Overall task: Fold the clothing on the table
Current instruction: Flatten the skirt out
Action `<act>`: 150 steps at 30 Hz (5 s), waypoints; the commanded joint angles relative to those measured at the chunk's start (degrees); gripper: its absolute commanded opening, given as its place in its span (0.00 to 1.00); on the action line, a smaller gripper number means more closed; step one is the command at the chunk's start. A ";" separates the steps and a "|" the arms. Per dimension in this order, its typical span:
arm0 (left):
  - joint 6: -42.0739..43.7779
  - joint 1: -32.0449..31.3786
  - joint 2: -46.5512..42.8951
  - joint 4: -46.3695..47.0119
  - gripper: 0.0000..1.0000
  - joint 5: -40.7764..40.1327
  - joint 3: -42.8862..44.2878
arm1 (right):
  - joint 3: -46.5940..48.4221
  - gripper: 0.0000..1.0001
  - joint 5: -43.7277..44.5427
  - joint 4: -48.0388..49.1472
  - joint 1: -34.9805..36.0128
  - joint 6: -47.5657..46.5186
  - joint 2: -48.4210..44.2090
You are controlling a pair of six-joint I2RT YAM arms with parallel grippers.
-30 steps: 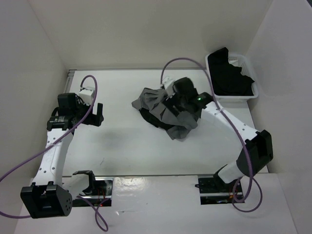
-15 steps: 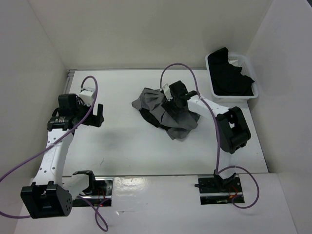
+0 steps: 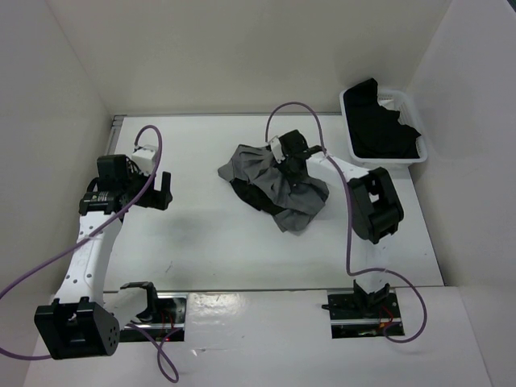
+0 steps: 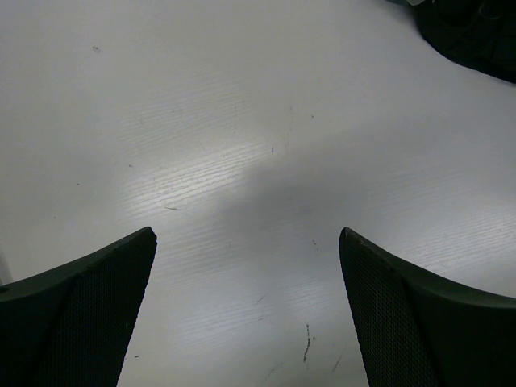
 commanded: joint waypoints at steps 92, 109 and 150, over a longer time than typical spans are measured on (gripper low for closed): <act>2.12 0.31 0.24 0.55 1.00 6.21 -0.10 | -2.88 0.99 -22.00 -26.98 25.80 -13.15 -45.61; 2.12 0.31 1.82 0.55 1.00 4.11 -0.10 | -19.42 0.98 -8.00 1.43 6.45 -8.30 -27.09; 2.12 0.31 2.96 1.08 1.00 3.05 -0.62 | -10.31 0.00 -12.93 0.30 -0.23 -11.65 -14.06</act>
